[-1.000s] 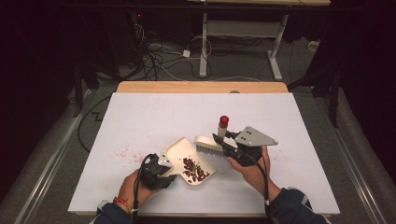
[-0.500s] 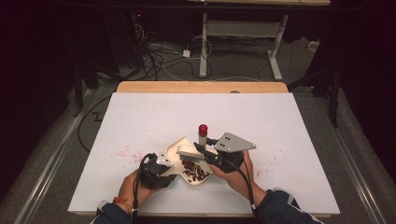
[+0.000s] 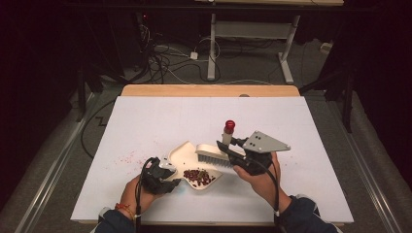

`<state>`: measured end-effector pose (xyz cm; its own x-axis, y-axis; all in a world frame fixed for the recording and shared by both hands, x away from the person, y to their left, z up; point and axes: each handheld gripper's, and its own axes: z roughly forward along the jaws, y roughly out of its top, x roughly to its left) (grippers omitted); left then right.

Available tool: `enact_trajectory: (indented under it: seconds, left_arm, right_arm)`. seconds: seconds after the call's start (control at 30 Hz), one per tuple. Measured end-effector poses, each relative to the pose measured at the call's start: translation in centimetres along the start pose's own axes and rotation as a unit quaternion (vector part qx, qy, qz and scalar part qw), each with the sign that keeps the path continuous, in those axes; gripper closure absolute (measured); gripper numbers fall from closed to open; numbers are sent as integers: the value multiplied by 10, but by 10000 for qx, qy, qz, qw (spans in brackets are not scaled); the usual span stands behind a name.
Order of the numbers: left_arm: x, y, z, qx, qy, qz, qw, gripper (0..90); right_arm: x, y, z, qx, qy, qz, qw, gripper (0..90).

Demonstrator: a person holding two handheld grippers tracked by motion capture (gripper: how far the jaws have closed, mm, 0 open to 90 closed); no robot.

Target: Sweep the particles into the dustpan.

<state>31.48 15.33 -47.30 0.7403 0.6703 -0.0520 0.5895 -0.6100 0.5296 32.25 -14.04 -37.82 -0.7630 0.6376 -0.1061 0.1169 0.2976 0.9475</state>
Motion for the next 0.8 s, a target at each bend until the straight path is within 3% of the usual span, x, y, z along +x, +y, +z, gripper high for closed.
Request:
enact_trajectory:
  seconds: [0.4,0.6,0.8]
  left_arm:
    - [5,-1,1,28,-43,-44,10000,634]
    - [6,-1,1,2,-35,-53,10000,633]
    - [8,-1,1,-2,-31,-68,10000,633]
  right_arm:
    - [-36,1,-45,137,-242,-63,9996,703]
    - [-57,-9,-69,239,-361,70,9990,703]
    - [-65,-17,-87,353,-434,196,9982,703]
